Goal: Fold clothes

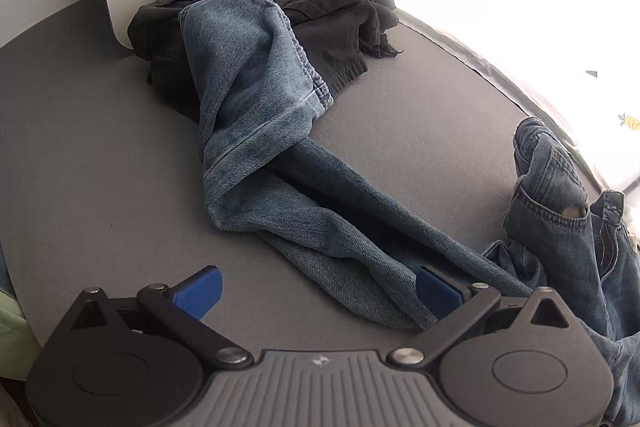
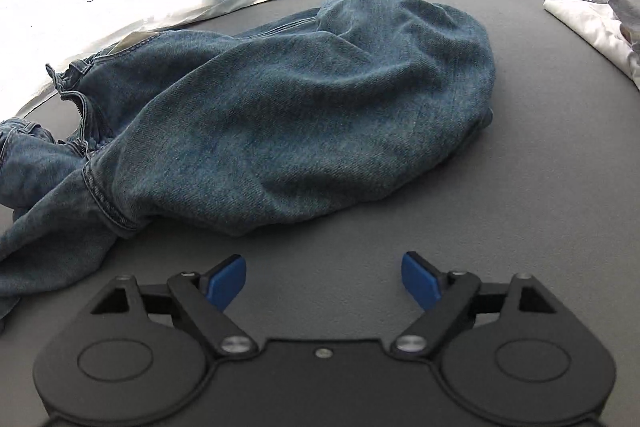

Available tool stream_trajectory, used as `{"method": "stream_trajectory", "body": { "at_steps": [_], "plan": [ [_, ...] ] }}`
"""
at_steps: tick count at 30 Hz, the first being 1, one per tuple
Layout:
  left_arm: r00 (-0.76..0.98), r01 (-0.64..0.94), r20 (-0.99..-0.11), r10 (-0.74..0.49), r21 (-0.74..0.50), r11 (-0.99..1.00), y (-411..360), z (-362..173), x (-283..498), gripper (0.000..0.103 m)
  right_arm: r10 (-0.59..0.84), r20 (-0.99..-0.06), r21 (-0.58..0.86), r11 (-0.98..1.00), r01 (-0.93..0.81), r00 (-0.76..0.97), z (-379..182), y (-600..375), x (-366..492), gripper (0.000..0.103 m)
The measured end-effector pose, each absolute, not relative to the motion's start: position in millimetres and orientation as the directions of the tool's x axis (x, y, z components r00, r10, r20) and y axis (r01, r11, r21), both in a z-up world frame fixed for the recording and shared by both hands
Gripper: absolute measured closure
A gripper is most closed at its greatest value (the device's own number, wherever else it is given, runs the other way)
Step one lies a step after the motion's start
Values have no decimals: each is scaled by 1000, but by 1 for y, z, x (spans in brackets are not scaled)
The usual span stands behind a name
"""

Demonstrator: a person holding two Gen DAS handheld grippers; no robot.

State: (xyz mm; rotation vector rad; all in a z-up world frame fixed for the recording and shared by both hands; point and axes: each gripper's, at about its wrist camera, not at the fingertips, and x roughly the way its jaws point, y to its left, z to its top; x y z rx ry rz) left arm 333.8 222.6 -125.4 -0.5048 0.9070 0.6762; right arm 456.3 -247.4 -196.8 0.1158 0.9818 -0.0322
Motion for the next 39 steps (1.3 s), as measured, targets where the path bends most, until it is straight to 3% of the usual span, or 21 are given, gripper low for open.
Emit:
{"method": "stream_trajectory", "body": {
  "at_steps": [4,7,9,12,13,15,16,19,23,31,33,35,39],
  "plan": [
    [410,-697,-837,363,-30,716,248,-136,348,8,-43,-825,12,996,94,563,-207,-226,456,0],
    [385,-673,-840,382,27,739,268,-151,362,21,-92,-809,19,983,182,581,-208,-222,452,0],
    [370,-662,-842,392,57,748,279,-161,369,22,-117,-816,-2,980,200,567,-208,-219,454,0],
    [356,-647,-842,405,90,757,293,-175,379,37,-121,-829,8,973,229,546,-207,-221,456,0],
    [365,-650,-838,406,83,755,295,-177,379,46,-122,-833,7,973,231,540,-207,-220,457,0],
    [391,-663,-823,412,59,747,296,-175,375,86,-116,-839,9,974,228,531,-207,-221,455,0],
    [404,-669,-815,415,47,742,296,-173,373,100,-110,-843,9,976,218,526,-207,-221,454,0],
    [503,-581,-798,332,-27,814,249,-154,368,100,-78,-855,28,980,197,513,-204,-226,448,0],
    [623,-425,-759,190,-124,897,178,-125,363,100,25,-840,171,960,222,542,-198,-249,434,0],
    [768,-59,-627,-134,-278,959,37,-69,352,100,102,-796,284,933,220,596,-182,-318,402,0],
    [723,70,-629,-287,-345,936,-8,-76,345,99,109,-782,306,925,227,613,-177,-340,392,0],
    [633,184,-665,-397,-368,911,-53,-91,340,90,104,-770,313,921,231,629,-175,-359,380,0],
    [560,287,-721,-409,-294,912,-103,-106,327,84,95,-767,328,908,261,634,-173,-386,357,0]
  ]
}}
